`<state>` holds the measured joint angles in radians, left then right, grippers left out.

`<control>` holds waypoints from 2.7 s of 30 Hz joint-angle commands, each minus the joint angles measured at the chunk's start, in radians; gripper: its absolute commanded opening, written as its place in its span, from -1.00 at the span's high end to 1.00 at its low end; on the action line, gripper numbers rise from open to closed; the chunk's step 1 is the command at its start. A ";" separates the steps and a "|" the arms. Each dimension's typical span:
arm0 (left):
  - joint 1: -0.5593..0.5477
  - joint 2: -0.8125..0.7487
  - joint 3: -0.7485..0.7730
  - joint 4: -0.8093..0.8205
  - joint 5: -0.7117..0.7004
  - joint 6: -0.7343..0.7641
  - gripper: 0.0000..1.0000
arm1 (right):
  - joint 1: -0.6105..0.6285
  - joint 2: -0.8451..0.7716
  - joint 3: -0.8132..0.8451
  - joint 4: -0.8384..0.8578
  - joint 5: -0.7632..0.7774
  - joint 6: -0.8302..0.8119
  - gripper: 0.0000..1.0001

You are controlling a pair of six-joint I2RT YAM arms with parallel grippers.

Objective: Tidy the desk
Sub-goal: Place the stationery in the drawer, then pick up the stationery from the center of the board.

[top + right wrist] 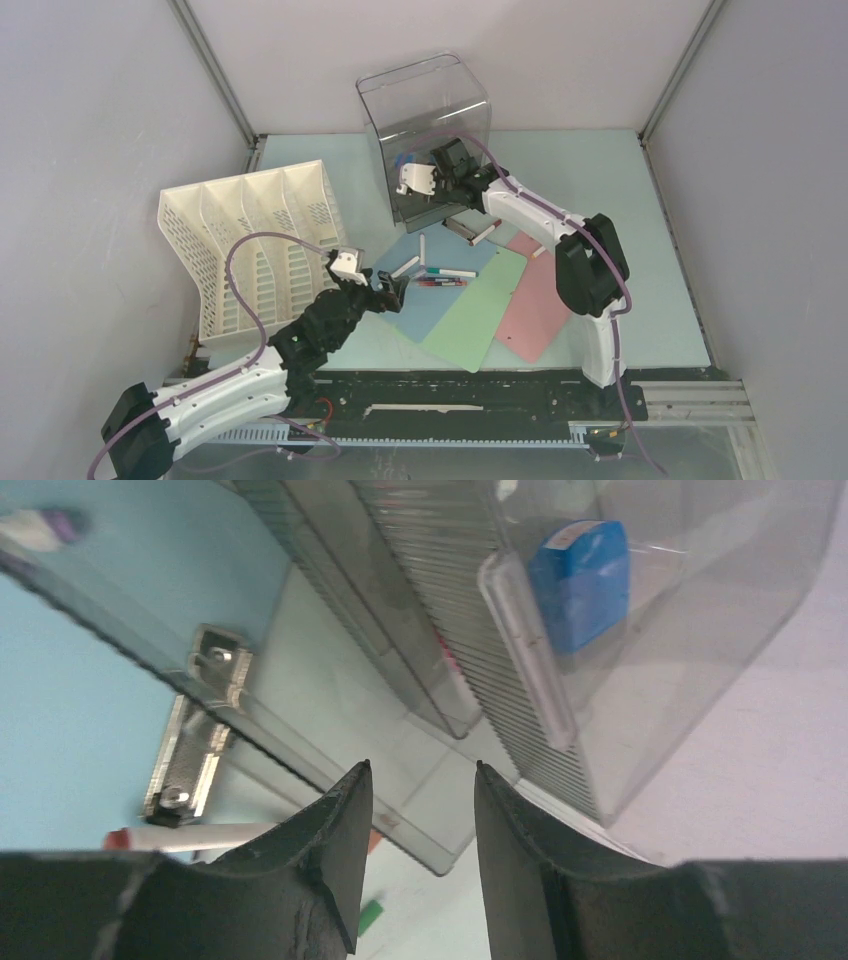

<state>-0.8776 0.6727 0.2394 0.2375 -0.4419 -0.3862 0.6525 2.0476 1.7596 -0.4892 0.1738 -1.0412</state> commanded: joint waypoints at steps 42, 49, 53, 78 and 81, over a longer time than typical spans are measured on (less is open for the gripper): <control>0.091 0.443 0.340 -0.280 0.216 0.022 -1.00 | -0.369 -0.760 -0.516 -0.441 -1.153 0.310 -0.08; 0.091 0.600 0.455 -0.390 0.192 0.077 -0.98 | -0.375 -0.755 -0.531 -0.448 -1.160 0.291 -0.08; 0.091 0.658 0.497 -0.434 0.162 0.102 -0.97 | -0.373 -0.748 -0.532 -0.452 -1.159 0.287 -0.08; 0.091 0.881 0.603 -0.530 0.035 0.139 0.07 | -0.362 -0.733 -0.531 -0.460 -1.145 0.279 -0.06; 0.092 0.893 0.604 -0.530 0.038 0.139 0.12 | -0.359 -0.730 -0.531 -0.462 -1.146 0.279 -0.06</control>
<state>-0.7914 1.5524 0.8021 -0.2958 -0.3740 -0.2607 0.2852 1.3151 1.2308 -0.9466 -0.9562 -0.7422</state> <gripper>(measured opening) 0.449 0.530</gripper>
